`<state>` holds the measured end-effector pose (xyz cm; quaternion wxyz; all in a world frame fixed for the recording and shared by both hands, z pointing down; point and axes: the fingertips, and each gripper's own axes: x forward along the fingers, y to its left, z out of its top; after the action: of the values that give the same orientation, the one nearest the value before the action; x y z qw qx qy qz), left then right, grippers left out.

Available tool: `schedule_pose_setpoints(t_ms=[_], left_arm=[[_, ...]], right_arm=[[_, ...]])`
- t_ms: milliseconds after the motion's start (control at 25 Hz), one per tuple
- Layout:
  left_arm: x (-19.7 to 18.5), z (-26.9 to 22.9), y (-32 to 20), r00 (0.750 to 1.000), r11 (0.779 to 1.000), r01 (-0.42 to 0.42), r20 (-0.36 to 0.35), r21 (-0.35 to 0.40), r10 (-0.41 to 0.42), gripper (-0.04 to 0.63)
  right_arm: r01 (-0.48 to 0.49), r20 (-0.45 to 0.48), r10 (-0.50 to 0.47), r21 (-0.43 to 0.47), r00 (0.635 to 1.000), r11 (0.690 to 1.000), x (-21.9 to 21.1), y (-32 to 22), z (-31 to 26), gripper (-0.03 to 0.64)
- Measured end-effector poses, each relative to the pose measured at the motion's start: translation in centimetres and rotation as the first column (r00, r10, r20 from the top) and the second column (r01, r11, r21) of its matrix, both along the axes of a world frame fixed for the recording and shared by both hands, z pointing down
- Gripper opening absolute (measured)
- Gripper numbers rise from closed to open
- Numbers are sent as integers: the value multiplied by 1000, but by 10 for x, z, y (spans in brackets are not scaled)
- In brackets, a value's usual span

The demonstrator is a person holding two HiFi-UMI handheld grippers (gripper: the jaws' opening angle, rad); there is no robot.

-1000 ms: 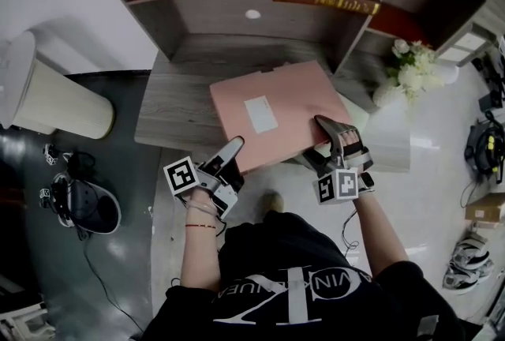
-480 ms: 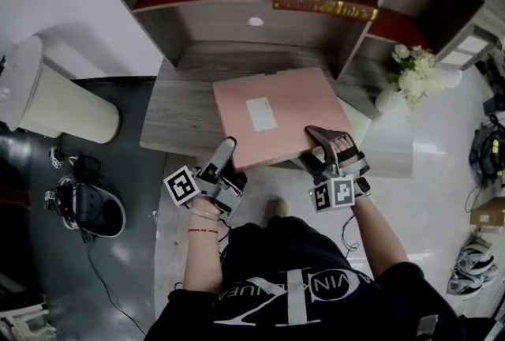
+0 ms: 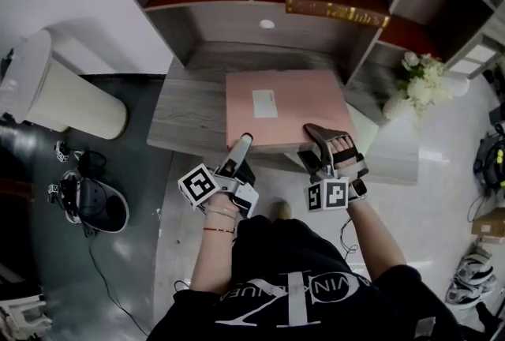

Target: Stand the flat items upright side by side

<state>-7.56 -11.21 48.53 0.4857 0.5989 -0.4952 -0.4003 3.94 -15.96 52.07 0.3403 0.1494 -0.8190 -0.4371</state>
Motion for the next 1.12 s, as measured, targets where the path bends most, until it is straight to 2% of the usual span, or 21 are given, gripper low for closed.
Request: schedule_pose_setpoints(t_ms=[160,200,240,400,520,600,720,920,1120], left_arm=[[-5,20,-6,995,990,101,0,-97,-101,449],[-6,22,-7,992,987,125,-17,-105,-127,420],[-8,24,-6,988,983,147,-32,-110,-151,360],[-12,22,-5,983,978,176,-33,-113,-181,341],[-23,12,-3,979,974,206,23,-96,-205,320],[-35,1,0,971,972,224,107,-73,-216,306],[-49,-14,0,959,972,228,187,-60,-213,302],[-81,-29,-3,948,973,226,240,-46,-209,299],[-119,-42,-10,939,974,222,280,-52,-199,295]], right_arm=[[31,-46,-30,31,998,999,-1,10,8,314],[33,-46,-32,33,998,999,-1,11,9,314],[32,-44,-31,32,999,999,-1,12,10,316],[30,-34,-30,14,999,999,-2,12,10,321],[71,27,-69,-90,997,993,-12,18,8,331],[100,86,-86,-179,993,979,-21,24,4,334],[59,94,-39,-212,995,975,-31,20,3,341],[26,87,-5,-246,996,969,-56,20,3,341],[63,124,-20,-349,992,935,-91,18,-1,336]])
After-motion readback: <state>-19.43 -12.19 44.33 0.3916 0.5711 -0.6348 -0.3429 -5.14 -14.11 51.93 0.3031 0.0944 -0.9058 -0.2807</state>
